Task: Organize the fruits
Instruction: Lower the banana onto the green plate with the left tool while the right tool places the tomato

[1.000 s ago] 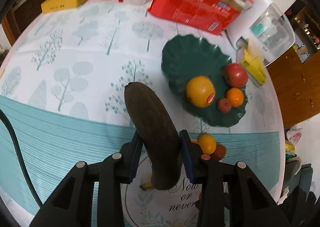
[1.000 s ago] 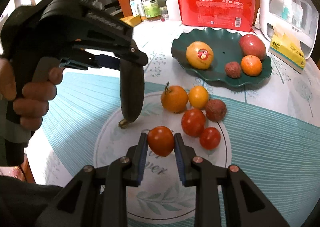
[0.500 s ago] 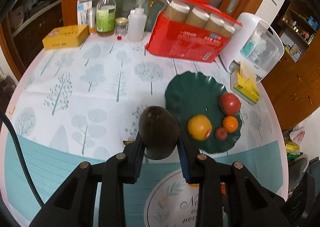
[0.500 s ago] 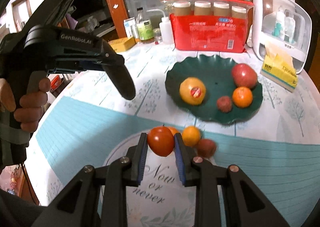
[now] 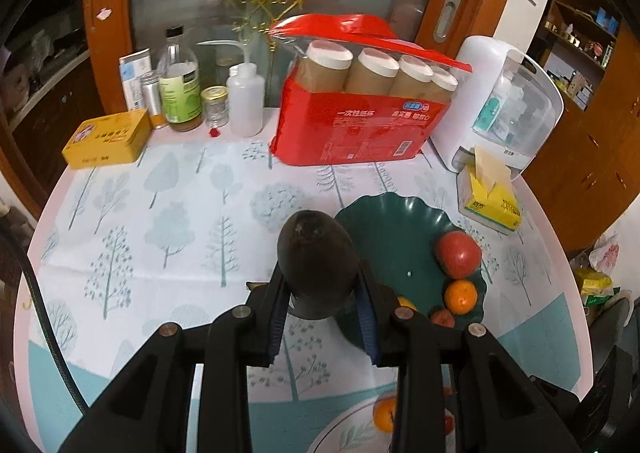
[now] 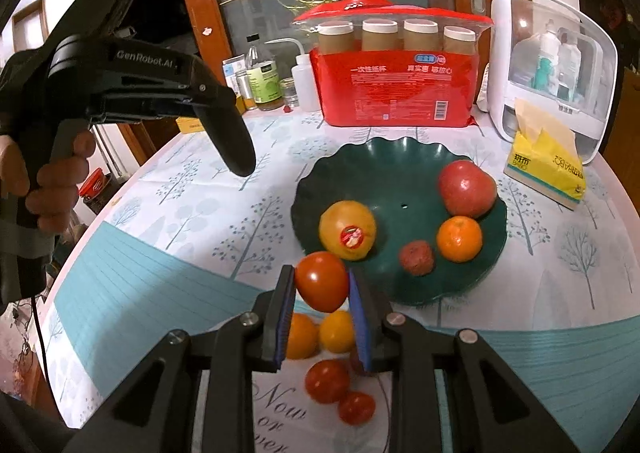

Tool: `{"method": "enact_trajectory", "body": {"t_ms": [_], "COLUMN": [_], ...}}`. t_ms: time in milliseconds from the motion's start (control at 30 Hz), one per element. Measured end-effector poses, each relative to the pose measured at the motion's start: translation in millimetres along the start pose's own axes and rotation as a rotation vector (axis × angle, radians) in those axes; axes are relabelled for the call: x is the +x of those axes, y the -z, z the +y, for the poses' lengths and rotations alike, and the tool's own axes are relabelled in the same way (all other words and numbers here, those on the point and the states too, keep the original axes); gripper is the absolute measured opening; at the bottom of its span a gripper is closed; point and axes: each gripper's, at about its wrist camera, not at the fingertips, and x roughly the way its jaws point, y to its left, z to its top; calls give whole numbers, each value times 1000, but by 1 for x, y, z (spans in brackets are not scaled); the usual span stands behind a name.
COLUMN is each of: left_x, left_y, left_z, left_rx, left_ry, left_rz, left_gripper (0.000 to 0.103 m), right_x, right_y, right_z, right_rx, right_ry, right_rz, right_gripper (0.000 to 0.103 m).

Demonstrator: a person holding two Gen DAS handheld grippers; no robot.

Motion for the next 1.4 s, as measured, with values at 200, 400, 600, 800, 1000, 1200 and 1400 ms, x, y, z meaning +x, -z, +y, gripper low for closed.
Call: {"method": "enact_trajectory", "body": {"t_ms": [200,400,600,800,1000,1200,1400], "left_x": [28,56,69,77,78,69,52], "left_y": [-8,-3,3,7,10,10,8], "left_z": [-19,-43,-68,-79,-81,-75,-76], "left_rx": [37,97,200,208,210,180,162], "left_ry": [34,70,67,85,61,47,78], "left_rz": [39,83,88,121,145,144,99], "left_gripper": [30,30,32,36,55,70,79], "right_x": [17,34,44,50,50,41,27], "right_y": [-4,1,5,7,8,8,8], "right_z": [-16,-29,-37,-43,-45,-51,-58], "right_rx": [35,75,110,139,144,175,218], "right_ry": [10,3,8,20,33,59,83], "right_rz": [12,39,50,53,51,30,12], "right_gripper": [26,26,27,27,41,49,49]}}
